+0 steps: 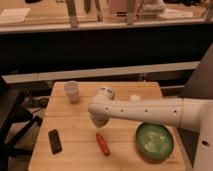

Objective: Place the pepper in the ceramic cup

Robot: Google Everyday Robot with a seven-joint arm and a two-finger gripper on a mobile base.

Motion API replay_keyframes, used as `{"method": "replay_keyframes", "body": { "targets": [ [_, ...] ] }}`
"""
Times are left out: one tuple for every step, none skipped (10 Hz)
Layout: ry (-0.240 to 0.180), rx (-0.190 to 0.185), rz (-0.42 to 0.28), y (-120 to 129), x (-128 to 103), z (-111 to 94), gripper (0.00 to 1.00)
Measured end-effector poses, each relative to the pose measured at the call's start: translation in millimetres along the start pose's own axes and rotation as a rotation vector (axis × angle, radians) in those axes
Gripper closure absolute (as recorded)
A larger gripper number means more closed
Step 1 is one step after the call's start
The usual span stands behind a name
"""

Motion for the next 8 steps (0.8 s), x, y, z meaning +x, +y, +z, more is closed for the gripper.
{"method": "replay_keyframes", "body": {
  "targets": [
    [-0.001, -0.003, -0.023, 7.7, -1.9, -0.9, 0.66],
    [-0.002, -0.005, -0.045, 12.3, -4.5, -1.1, 0.58],
    [-0.005, -0.007, -0.076, 18.0, -11.2, -0.3, 0.48],
    [-0.010, -0.009, -0.103, 24.0, -16.5, 1.2, 0.38],
    [-0.010, -0.004, -0.138, 29.3, -19.7, 2.8, 0.27],
    [-0.016, -0.001, -0.203, 35.0, -28.1, 5.4, 0.21],
    [-0.021, -0.001, -0.243, 38.0, -33.7, 7.1, 0.20],
    [-0.028, -0.006, -0.309, 43.1, -41.9, 9.6, 0.20]
  ]
}}
